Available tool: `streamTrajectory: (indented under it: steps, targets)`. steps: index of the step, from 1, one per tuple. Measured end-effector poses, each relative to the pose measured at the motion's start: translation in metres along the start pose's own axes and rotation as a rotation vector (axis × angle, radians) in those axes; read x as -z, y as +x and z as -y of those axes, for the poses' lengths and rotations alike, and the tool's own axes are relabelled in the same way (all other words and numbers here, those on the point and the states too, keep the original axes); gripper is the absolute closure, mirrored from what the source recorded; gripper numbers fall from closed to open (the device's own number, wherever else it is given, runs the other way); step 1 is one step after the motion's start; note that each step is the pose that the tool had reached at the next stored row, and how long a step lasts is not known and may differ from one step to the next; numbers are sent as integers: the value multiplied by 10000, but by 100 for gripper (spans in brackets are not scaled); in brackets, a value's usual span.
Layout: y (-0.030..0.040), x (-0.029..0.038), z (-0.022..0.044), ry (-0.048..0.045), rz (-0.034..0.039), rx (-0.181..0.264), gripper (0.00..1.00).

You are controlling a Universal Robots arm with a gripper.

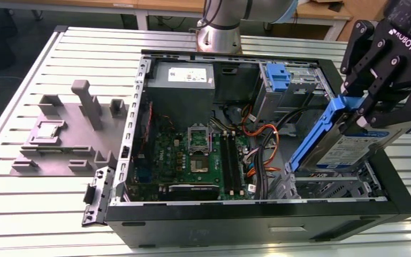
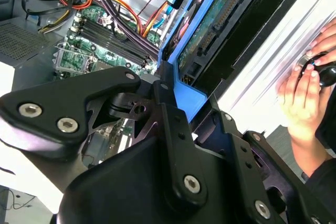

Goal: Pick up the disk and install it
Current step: 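Insert the disk into the insertion slot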

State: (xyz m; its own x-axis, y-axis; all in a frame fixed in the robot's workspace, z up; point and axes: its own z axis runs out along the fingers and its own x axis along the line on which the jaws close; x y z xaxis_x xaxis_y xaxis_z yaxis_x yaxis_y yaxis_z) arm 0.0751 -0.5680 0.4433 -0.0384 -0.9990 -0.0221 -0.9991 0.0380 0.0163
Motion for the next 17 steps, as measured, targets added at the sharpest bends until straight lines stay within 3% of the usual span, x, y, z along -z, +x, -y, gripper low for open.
streamTrajectory:
  steps: [17]
  targets:
    - [8, -55, 1, 0, -1, -9, 64]
